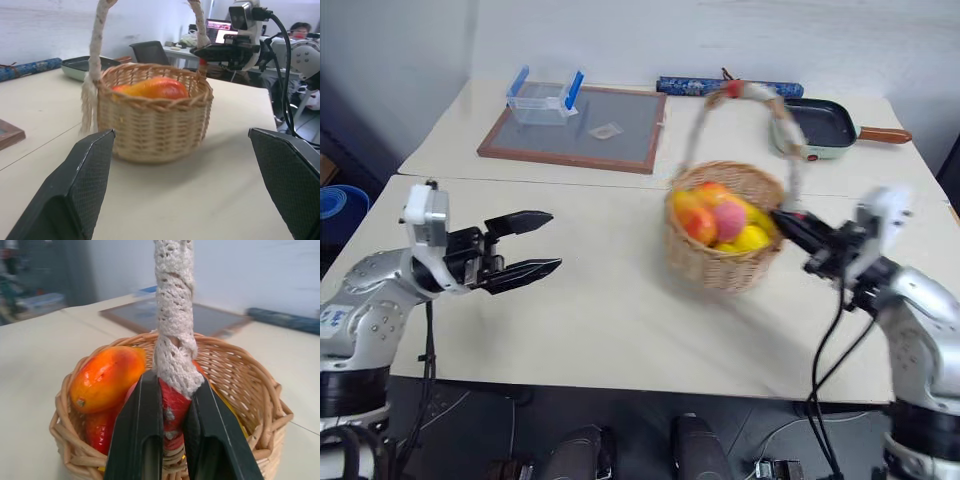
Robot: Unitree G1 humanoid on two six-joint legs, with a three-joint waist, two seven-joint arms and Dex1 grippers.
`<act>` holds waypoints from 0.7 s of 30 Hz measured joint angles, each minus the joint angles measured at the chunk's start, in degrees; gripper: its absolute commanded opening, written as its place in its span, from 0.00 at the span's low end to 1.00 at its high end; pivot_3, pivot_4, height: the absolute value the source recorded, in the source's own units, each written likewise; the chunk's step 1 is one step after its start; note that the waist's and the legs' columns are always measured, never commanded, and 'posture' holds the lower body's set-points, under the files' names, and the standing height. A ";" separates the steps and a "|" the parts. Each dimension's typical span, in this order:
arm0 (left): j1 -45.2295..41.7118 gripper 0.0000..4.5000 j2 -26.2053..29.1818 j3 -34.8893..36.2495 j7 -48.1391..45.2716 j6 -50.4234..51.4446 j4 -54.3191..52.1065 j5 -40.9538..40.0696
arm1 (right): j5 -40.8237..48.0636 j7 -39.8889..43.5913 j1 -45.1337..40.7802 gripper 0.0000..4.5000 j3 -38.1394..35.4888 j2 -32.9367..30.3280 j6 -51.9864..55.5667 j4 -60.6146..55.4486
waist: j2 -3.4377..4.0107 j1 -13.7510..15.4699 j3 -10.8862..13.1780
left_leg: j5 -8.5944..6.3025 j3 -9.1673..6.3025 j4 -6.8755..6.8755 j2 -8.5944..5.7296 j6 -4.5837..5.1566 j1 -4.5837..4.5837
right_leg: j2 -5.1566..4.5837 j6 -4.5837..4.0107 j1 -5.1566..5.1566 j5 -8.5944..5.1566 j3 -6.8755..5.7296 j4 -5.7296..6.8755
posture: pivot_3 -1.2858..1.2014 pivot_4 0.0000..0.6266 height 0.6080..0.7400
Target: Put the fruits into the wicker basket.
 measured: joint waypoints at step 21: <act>-8.59 1.00 -2.93 -5.55 -5.73 -4.02 9.88 4.45 | -5.25 -4.22 7.94 0.56 -6.63 2.60 -13.87 11.71 | 0.01 -0.46 0.00 | 0.11 0.13 -0.01 0.02 -0.06 0.17 | 0.11 0.05 0.02 0.03 0.15 0.15 | 0.52 0.24 1.00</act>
